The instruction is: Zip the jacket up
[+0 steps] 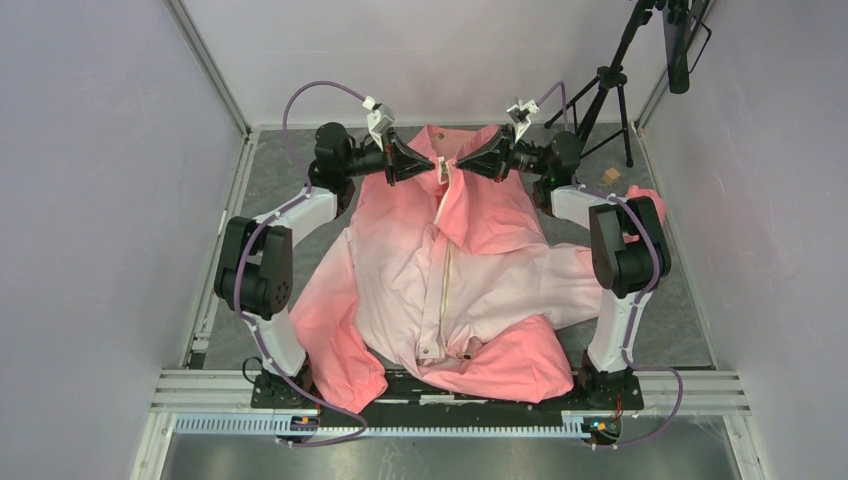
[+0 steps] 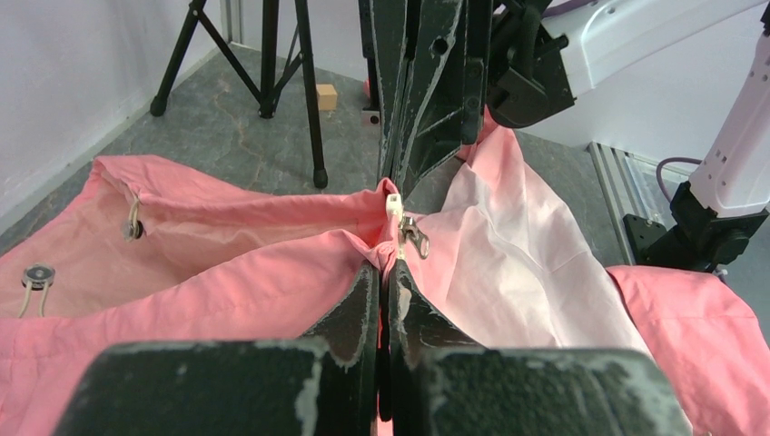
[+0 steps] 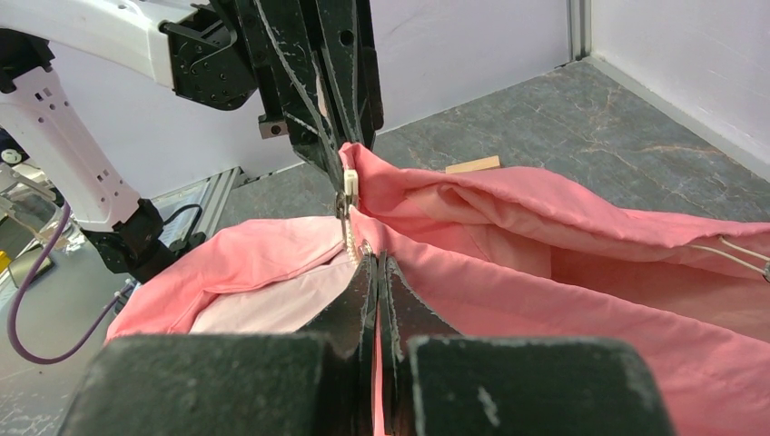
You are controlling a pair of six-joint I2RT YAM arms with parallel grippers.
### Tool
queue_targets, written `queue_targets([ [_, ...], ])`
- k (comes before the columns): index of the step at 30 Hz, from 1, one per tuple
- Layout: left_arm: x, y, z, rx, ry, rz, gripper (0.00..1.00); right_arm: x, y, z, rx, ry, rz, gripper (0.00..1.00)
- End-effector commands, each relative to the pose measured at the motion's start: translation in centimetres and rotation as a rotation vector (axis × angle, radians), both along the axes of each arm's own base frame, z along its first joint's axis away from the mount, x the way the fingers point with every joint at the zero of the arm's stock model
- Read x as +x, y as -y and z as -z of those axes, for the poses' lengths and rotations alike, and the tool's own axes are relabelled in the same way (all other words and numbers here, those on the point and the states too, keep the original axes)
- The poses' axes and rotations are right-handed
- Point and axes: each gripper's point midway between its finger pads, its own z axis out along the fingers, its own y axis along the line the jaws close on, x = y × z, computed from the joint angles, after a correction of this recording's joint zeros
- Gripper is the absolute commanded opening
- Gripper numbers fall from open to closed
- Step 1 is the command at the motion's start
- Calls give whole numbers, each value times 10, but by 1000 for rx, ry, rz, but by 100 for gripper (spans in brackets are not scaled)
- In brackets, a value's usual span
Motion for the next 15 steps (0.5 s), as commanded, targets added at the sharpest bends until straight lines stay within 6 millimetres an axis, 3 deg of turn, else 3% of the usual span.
queue_targets([
  [1, -4, 1, -14, 9, 74, 5, 2, -8, 0, -29, 25, 99, 3, 0],
  [15, -4, 6, -11, 16, 63, -1, 2, -2, -3, -39, 58, 88, 62, 0],
])
